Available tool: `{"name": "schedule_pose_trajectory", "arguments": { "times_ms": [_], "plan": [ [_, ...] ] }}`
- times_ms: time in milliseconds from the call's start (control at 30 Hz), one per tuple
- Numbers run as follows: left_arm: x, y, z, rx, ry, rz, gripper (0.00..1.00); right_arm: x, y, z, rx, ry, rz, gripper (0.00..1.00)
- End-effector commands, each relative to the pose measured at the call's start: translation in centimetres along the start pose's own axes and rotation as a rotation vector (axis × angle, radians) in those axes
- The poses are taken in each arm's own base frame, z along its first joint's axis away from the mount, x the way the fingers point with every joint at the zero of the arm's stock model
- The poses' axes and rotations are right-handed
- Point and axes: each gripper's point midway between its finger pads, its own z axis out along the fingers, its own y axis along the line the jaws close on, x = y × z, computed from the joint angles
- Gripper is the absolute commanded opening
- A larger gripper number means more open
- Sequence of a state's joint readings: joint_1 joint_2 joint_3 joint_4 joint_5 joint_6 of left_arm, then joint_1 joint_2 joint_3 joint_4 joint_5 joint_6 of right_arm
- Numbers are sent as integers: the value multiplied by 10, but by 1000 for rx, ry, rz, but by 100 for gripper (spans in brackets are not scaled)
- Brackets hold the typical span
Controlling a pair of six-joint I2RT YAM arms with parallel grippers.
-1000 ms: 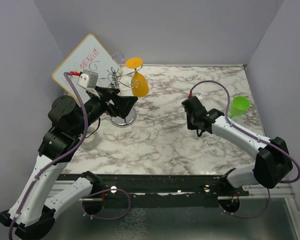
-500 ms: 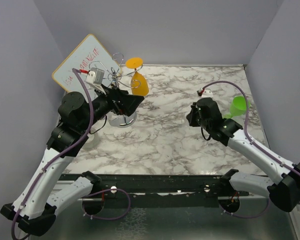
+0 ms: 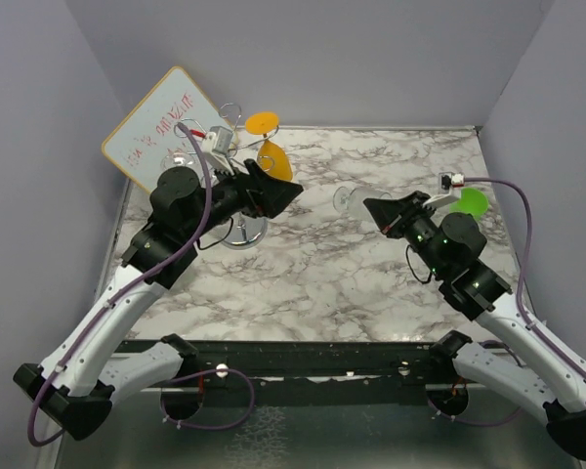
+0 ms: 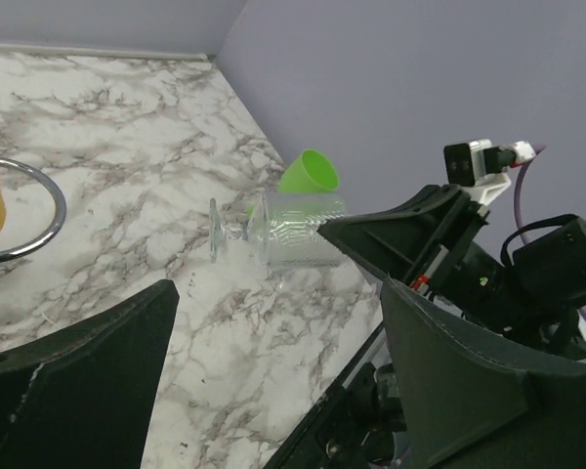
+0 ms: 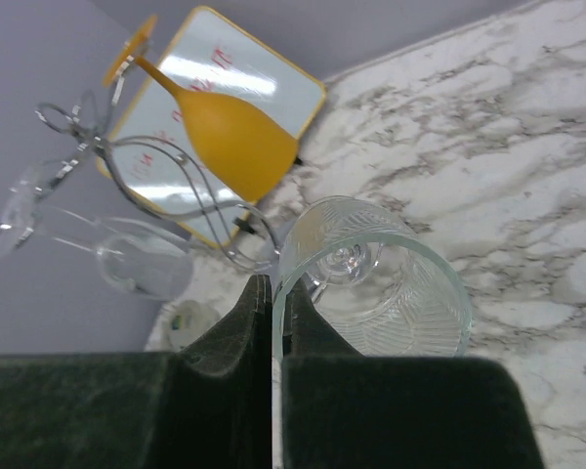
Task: Place the wine glass upside down on the wine glass rack
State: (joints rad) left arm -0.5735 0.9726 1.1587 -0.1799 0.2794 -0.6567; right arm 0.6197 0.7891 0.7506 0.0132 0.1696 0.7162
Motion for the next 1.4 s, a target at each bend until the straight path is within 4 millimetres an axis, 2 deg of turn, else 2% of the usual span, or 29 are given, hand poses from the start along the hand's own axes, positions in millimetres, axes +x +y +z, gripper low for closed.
{"name": "schedule_pose_trajectory", "arguments": {
  "times_ms": [0, 167, 400, 567, 667, 767, 867, 967, 1167, 1267, 1300, 1367],
  "plan": [
    [15, -2, 19, -20, 14, 47, 81, -48, 53, -19, -178, -117, 227, 1],
    [38, -10, 39, -3, 67, 134, 79, -53, 60, -27, -199, -114, 302, 1],
    [59, 10, 57, -66, 97, 162, 70, -51, 68, -29, -250, -102, 343, 1],
    [61, 19, 60, -96, 54, 118, 70, -47, 76, -28, -316, -97, 339, 1],
    [56, 27, 60, -132, 15, 129, 68, -44, 79, -29, -344, -93, 356, 1],
    [56, 19, 60, -73, -3, 163, 66, -44, 81, -28, -362, -90, 370, 1],
    [61, 4, 60, 35, 7, 278, 53, -41, 83, -26, -374, -77, 392, 1],
    [58, 13, 57, 2, -13, 380, 41, -38, 87, -25, -393, -51, 410, 1],
    [53, 22, 56, -39, -34, 439, 36, -34, 90, -19, -408, -39, 415, 1],
    [52, 28, 60, -68, -36, 449, 27, -31, 90, -16, -413, -30, 417, 1],
    [53, 29, 61, -74, -32, 455, 19, -30, 90, -15, -413, -29, 420, 1],
    [54, 37, 63, -113, -19, 466, 15, -28, 89, -13, -416, -28, 427, 1]
  ]
}}
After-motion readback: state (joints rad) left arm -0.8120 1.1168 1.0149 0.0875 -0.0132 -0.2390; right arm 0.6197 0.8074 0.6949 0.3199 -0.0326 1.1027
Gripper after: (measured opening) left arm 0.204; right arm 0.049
